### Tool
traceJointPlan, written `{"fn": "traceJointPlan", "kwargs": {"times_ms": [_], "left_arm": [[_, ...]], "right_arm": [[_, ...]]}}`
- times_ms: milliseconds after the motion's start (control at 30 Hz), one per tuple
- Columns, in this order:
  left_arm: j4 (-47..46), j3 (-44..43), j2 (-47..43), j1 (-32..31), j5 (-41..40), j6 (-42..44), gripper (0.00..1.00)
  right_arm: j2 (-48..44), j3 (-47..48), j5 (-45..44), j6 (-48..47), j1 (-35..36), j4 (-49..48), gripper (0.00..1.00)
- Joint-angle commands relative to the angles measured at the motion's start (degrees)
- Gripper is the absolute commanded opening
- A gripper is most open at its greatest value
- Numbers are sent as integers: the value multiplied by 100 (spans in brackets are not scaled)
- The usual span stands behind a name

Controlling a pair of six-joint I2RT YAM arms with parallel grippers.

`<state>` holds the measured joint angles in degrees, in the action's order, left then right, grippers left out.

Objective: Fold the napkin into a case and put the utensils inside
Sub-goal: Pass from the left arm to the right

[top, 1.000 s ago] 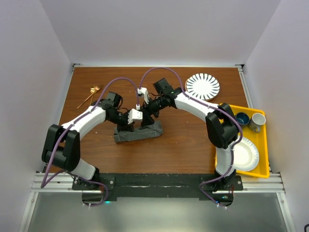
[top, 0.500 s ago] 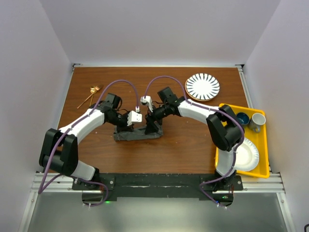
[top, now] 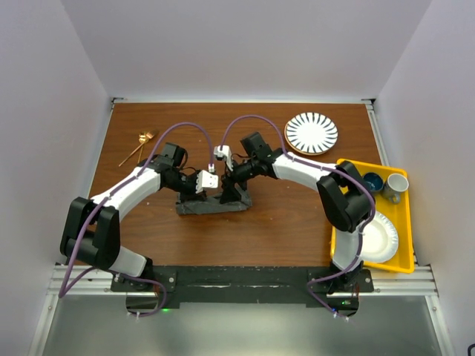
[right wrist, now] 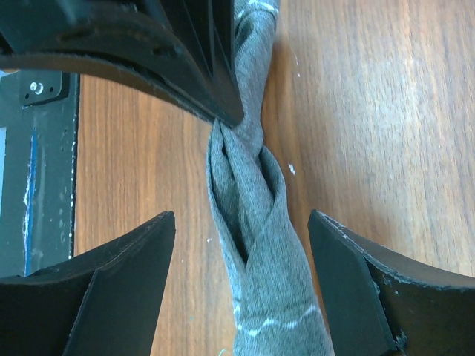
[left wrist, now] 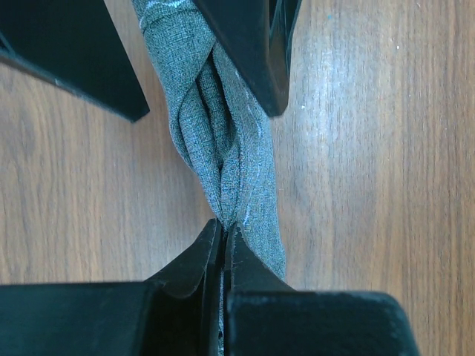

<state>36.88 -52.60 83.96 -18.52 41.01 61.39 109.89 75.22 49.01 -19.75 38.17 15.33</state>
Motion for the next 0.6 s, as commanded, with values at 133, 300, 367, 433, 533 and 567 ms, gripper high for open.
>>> {"fn": "traceJointPlan", "kwargs": {"times_ms": [133,300,367,433,533,567], "left_arm": [[-217,13,-240,-37,372,242,0],[-155,4,-214,-37,381,216,0],[-155,30,-231,-37,372,216,0],[-208,39,-240,-37,372,172,0],[-225,30,-257,-37,372,155,0],[-243,22,-249,-37,372,128,0]], "right_arm": [[235,230,29,138,138,-338,75],[305,239,-85,147,182,-364,63],[305,213,-173,147,182,-417,58],[305,212,-269,155,190,-443,51],[349,256,-322,164,208,-452,41],[358,282,-375,173,217,-435,40]]}}
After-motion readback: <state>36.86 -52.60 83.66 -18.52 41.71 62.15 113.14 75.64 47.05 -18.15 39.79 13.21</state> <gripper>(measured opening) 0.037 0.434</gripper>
